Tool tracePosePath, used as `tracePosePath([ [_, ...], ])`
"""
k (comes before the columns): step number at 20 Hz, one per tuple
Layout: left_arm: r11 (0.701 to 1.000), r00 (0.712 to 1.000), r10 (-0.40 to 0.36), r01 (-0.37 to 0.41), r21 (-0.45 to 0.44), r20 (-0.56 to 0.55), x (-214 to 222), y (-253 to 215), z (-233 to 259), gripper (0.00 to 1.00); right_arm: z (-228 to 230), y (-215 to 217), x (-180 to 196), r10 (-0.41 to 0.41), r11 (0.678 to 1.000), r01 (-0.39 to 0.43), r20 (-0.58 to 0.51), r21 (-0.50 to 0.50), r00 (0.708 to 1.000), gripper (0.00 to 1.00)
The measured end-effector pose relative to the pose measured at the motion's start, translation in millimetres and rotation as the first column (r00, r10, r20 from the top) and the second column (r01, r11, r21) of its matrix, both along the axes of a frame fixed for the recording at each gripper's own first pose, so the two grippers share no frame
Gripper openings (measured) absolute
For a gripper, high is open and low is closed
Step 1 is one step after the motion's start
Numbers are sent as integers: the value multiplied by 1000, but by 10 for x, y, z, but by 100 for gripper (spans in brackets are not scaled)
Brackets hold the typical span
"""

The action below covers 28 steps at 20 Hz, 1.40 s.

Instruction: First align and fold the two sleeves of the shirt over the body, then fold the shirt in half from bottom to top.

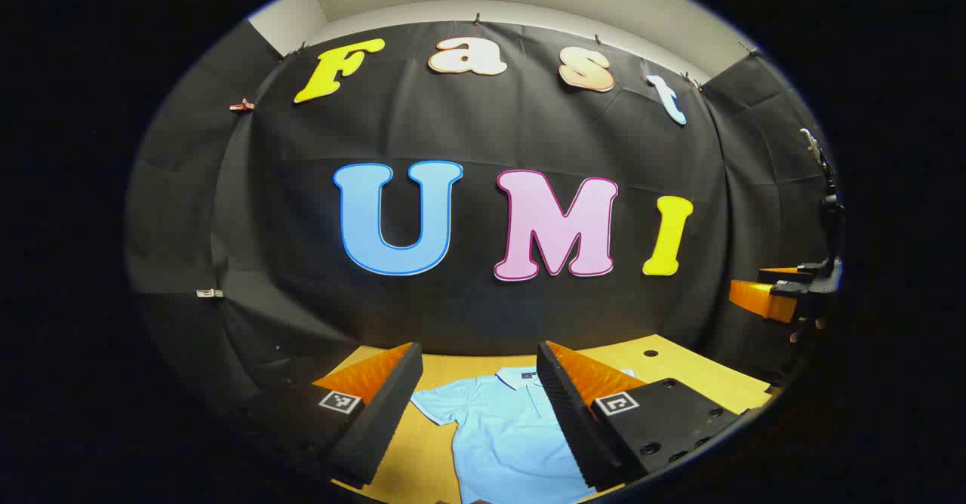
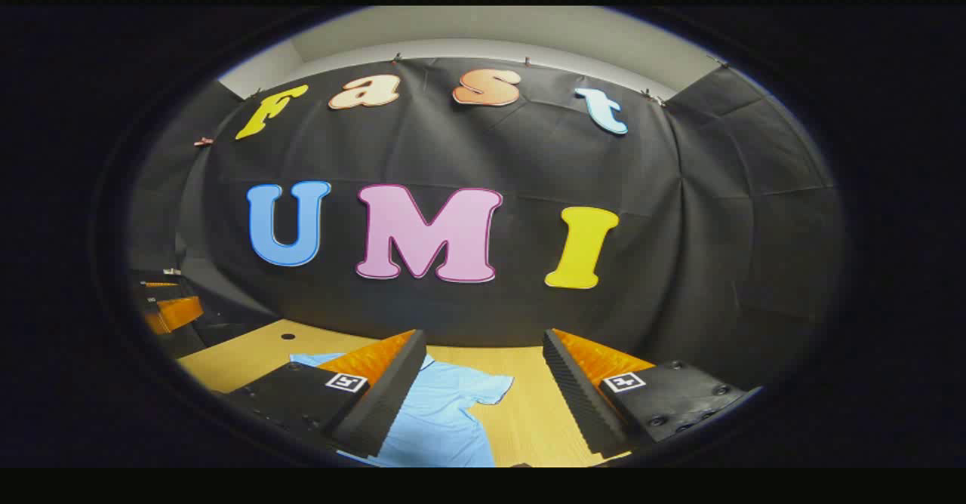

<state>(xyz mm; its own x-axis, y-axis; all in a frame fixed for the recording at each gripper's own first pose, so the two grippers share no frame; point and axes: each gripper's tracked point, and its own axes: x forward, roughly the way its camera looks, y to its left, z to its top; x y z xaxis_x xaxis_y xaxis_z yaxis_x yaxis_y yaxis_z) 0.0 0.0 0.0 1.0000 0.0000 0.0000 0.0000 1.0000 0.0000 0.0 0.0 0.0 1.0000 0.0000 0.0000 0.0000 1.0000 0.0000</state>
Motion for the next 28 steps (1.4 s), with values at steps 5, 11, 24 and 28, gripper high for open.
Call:
tracePosePath([
  [5, 1000, 1000, 14, -14, -13, 7, 24, 153, 75, 98, 7, -10, -7, 7, 1000, -7, 3, -15, 1000, 97],
  [11, 1000, 1000, 9, -9, -11, -21, -7, 129, -78, 98, -49, -23, -16, 2, 1000, -2, -11, -4, 1000, 97],
  [24, 999, 1000, -11, 10, -31, -27, 57, -45, -48, 98, -168, -93, 136, -3, 1000, 3, -33, 11, 999, 97],
  [28, 999, 1000, -21, 20, -40, -20, 114, -110, -23, 98, -294, -111, 251, -2, 1000, 1, -67, -12, 998, 97],
])
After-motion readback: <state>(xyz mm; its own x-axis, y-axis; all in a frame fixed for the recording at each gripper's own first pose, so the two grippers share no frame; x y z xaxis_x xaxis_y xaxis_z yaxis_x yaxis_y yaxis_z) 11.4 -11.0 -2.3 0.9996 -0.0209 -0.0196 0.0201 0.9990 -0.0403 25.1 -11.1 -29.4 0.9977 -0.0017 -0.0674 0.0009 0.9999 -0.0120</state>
